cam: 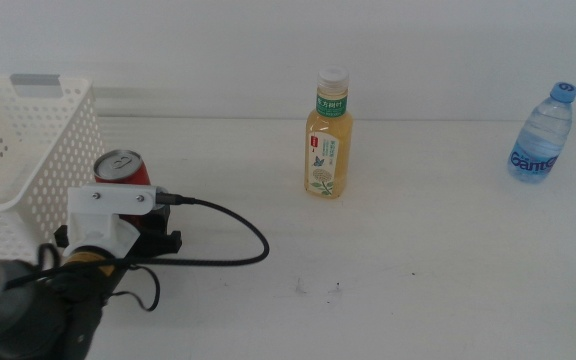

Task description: Use arms to grab the bottles and put them into the dustbin to the left of the table.

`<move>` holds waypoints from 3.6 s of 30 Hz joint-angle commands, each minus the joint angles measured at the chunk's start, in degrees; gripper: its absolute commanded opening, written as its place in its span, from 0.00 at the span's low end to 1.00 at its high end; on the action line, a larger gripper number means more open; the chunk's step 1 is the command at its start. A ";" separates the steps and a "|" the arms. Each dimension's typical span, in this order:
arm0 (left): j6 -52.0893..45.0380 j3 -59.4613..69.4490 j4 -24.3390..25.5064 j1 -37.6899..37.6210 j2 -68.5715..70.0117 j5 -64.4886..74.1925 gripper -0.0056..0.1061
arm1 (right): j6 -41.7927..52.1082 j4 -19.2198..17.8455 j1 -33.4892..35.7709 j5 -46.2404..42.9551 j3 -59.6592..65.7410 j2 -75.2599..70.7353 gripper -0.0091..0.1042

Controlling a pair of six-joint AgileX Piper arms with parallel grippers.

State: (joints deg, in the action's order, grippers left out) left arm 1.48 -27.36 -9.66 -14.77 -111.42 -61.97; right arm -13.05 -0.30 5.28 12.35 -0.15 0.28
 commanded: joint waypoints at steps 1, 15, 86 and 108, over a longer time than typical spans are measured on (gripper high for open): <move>0.29 2.04 1.77 0.26 6.54 -0.53 0.03 | 0.08 -0.55 -0.30 -0.66 0.15 -0.28 0.84; -1.48 -11.22 8.19 0.78 39.76 63.49 0.03 | 0.08 -0.55 -0.30 -0.66 0.15 -0.28 0.84; -19.91 -68.50 -3.92 22.86 13.76 123.86 0.89 | 0.08 -0.55 -0.30 -0.66 0.15 -0.28 0.84; -0.39 -0.33 6.43 -14.09 46.08 33.65 0.89 | 0.08 -0.55 -0.30 -0.66 0.15 -0.28 0.84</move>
State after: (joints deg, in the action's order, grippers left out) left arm -2.74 -31.73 -5.42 -28.07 -65.16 -18.30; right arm -13.05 0.00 5.28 12.35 -0.15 0.28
